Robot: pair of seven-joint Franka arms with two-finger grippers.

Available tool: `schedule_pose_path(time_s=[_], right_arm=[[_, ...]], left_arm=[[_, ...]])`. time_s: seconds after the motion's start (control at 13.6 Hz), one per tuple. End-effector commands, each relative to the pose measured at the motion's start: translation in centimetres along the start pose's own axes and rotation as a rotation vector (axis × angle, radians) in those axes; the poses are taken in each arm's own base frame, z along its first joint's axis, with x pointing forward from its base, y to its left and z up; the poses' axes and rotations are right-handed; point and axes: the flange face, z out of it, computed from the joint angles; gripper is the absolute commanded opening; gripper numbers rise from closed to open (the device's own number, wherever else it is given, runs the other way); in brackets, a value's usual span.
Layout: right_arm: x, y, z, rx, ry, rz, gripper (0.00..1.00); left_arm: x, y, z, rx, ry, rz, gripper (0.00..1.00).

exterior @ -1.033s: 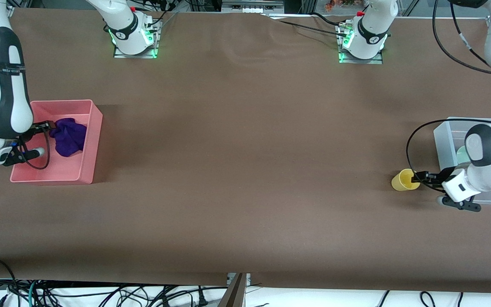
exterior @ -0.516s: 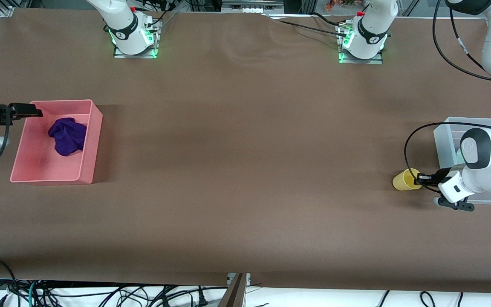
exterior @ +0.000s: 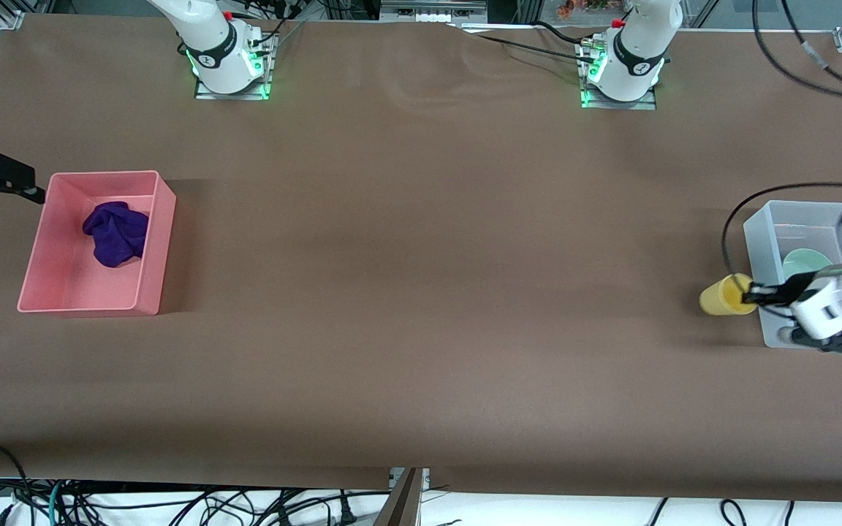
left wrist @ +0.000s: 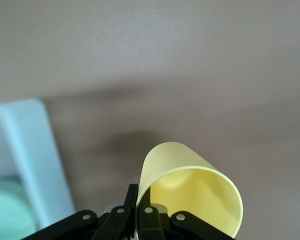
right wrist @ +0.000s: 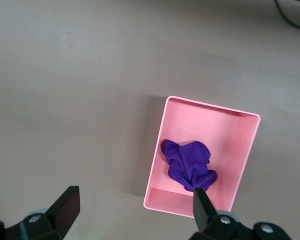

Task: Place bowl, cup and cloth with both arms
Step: 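Grasp the yellow cup with the left gripper and lift it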

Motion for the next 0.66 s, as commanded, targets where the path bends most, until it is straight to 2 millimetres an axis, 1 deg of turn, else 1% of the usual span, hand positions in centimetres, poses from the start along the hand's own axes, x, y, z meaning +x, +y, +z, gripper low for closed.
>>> schedule_pose_path(time_s=[0.0,0.07,0.15,0.22,0.3,0.37,0.44,0.52,0.59], right_arm=[[-1.7,-0.5,-0.4,-0.058,-0.025,-0.008,1.00],[-1.7,-1.6,-0.2,-0.051,-0.041,-0.016,1.00],[-1.8,-2.2,0.0,-0.047,-0.053,0.001,1.00],[-2.1,-2.5,-0.1,-0.045,-0.052,0.061,1.00],[-2.0,-3.4,0.1,-0.044,-0.058,0.092,1.00],[-1.9,-3.8,0.1,-0.045,-0.058,0.090,1.00],[-1.7,-3.8,0.3,-0.044,-0.059,0.088,1.00],[-1.5,-3.8,0.5,-0.045,-0.063,0.088,1.00],[-1.5,-3.6,0.6,-0.046,-0.065,0.088,1.00]], left_arm=[[-3.1,-2.6,-4.6,0.108,-0.061,0.071,0.00],[-4.3,-4.8,-4.8,0.143,-0.077,0.088,0.00],[-5.3,-7.2,-4.3,0.154,-0.088,0.096,0.00],[-5.9,-9.3,-3.5,0.166,-0.084,0.118,0.00],[-6.3,-11.3,-1.8,0.173,-0.073,0.148,0.00],[-6.9,-13.4,0.0,0.175,-0.046,0.169,0.00],[-7.3,-15.5,2.2,0.177,-0.012,0.180,0.00],[-7.1,-16.9,4.3,0.180,0.019,0.198,0.00],[-7.2,-18.0,5.9,0.175,0.037,0.204,0.00]])
